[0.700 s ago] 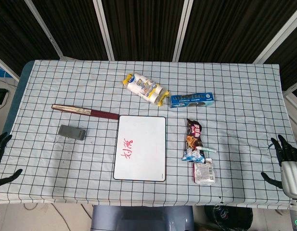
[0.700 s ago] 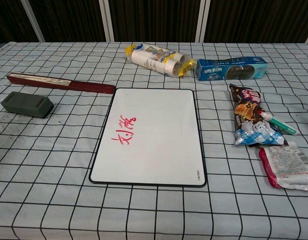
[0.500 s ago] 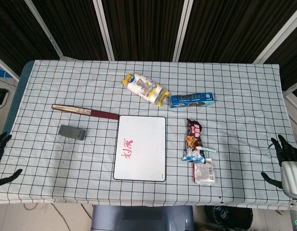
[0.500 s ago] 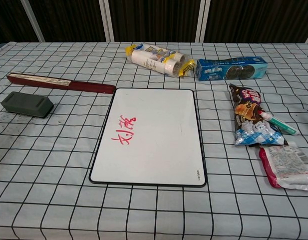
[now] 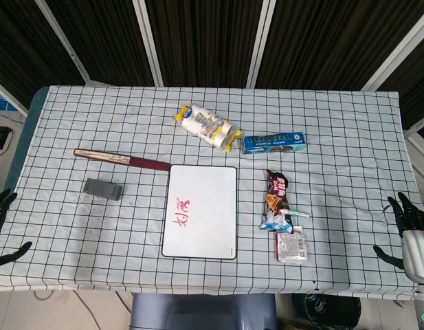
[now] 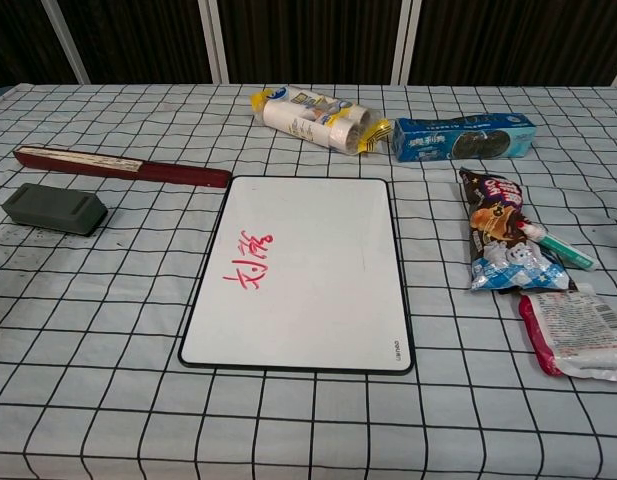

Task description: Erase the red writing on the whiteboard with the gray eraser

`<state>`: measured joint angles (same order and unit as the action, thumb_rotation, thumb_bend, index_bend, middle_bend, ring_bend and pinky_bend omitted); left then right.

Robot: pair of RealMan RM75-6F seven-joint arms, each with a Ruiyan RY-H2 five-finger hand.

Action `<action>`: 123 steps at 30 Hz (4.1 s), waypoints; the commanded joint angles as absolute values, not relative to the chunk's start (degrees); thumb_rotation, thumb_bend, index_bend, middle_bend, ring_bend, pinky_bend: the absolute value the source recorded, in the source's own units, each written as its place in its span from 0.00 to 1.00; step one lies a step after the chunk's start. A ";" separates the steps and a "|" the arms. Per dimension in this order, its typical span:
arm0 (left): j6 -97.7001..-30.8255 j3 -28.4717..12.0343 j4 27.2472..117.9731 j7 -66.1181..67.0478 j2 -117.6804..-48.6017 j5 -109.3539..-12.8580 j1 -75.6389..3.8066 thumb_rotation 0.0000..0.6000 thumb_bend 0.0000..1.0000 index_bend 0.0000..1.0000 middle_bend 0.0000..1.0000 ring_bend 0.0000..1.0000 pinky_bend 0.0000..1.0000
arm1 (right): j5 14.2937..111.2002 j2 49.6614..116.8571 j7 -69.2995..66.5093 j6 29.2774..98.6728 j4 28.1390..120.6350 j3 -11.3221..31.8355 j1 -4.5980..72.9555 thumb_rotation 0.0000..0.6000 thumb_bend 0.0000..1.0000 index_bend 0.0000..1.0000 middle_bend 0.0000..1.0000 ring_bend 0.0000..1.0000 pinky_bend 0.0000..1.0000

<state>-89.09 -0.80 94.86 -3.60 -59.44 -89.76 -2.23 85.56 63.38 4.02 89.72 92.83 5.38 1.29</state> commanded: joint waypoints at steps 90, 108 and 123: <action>-48.56 -3.93 69.31 14.85 -78.61 -74.85 -36.33 1.00 0.18 0.28 0.27 0.00 0.08 | 83.02 63.73 4.94 88.11 93.17 5.92 1.65 1.00 0.09 0.00 0.02 0.14 0.19; -48.23 -3.45 66.71 16.06 -80.97 -74.21 -37.01 1.00 0.20 0.32 0.33 0.00 0.08 | 82.82 63.70 4.94 87.87 93.20 5.91 1.71 1.00 0.09 0.00 0.02 0.14 0.19; -48.08 -2.96 65.52 16.11 -81.73 -74.38 -37.37 1.00 0.26 0.37 0.38 0.00 0.08 | 82.25 63.65 4.97 87.60 93.39 6.00 1.69 1.00 0.09 0.00 0.03 0.14 0.19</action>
